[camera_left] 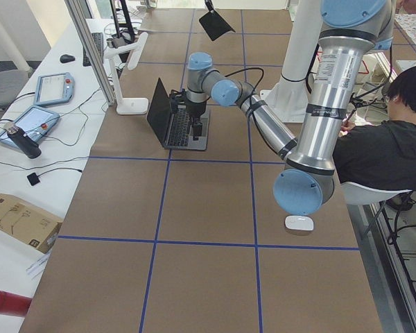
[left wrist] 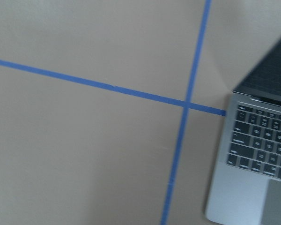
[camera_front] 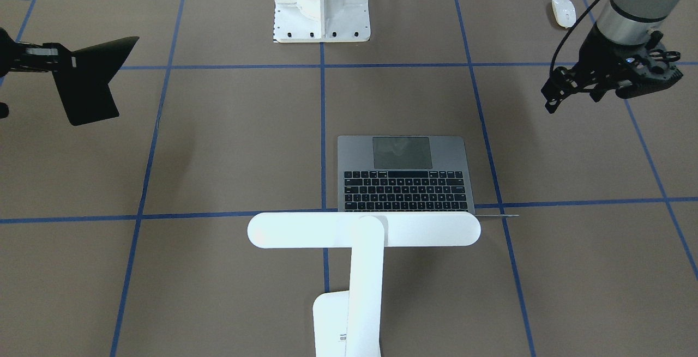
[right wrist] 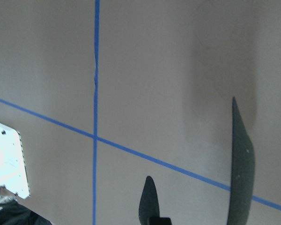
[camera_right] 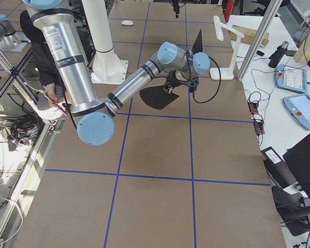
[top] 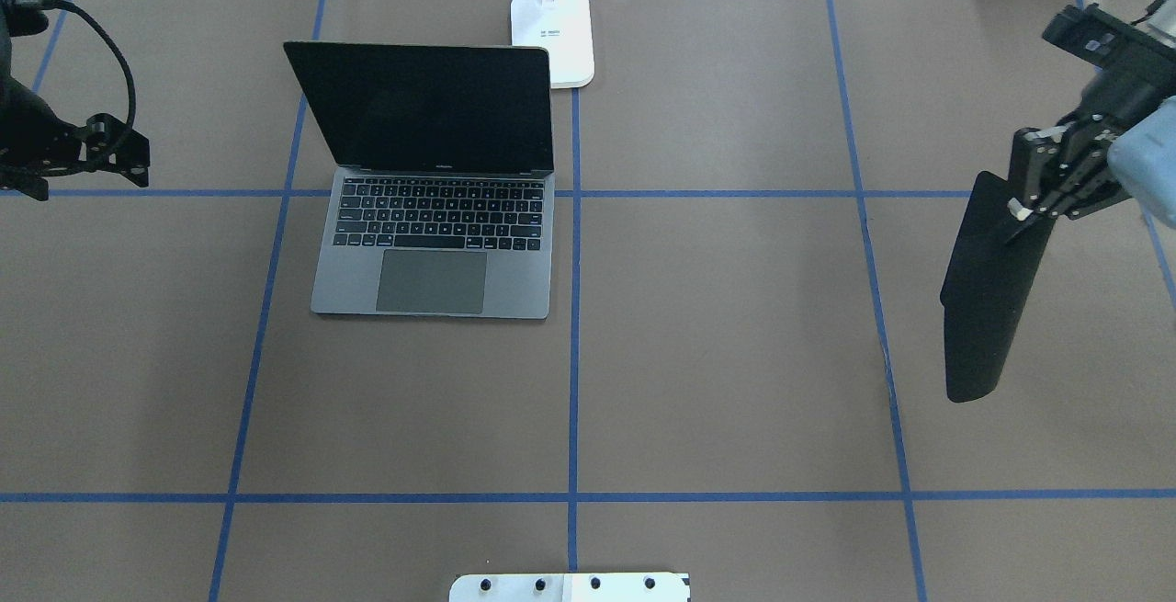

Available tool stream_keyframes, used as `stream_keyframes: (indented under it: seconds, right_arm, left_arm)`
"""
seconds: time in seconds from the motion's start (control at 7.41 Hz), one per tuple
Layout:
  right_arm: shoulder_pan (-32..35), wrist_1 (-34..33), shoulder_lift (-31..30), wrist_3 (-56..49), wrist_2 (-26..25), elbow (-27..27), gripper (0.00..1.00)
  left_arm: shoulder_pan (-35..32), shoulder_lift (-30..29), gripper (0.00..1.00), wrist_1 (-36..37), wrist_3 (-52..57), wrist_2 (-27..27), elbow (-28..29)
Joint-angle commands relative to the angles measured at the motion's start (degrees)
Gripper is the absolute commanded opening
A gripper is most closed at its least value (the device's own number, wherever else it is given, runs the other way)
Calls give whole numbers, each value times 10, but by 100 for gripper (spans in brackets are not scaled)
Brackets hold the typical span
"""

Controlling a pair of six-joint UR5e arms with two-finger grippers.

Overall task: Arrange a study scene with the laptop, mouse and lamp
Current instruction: 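Carry the black mouse pad with the right gripper toward the laptop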

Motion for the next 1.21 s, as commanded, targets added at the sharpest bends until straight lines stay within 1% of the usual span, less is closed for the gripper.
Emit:
stream_keyframes:
  seconds: [0.0, 0.13, 0.27, 0.4, 0.67, 0.81, 0.94, 1.08]
  right_arm:
    - [-69, 255, 6, 245, -18, -64, 0]
    - [-96, 357, 10, 354, -36, -94, 0]
    - [-114, 438, 22, 437, -56, -128, 0]
    - [-128, 495, 47, 480, -75, -175, 0]
    - [-143, 566, 110, 488, -81, -269, 0]
    - [-150, 600, 146, 491, -92, -315, 0]
    - [-159, 622, 171, 494, -99, -347, 0]
    - [-166, 630, 190, 494, -104, -371, 0]
  left_arm:
    - [-79, 1, 99, -3, 118, -42, 68]
    - [-110, 1, 100, -4, 169, -51, 96]
    - [-126, 1, 99, -4, 195, -52, 110]
    - [-130, 1, 99, -5, 195, -52, 110]
    - [-134, 2, 99, -11, 195, -53, 116]
    - [-134, 1, 99, -11, 196, -53, 120]
    - [-135, 1, 99, -12, 196, -53, 124]
    - [-135, 1, 99, -24, 195, -53, 132]
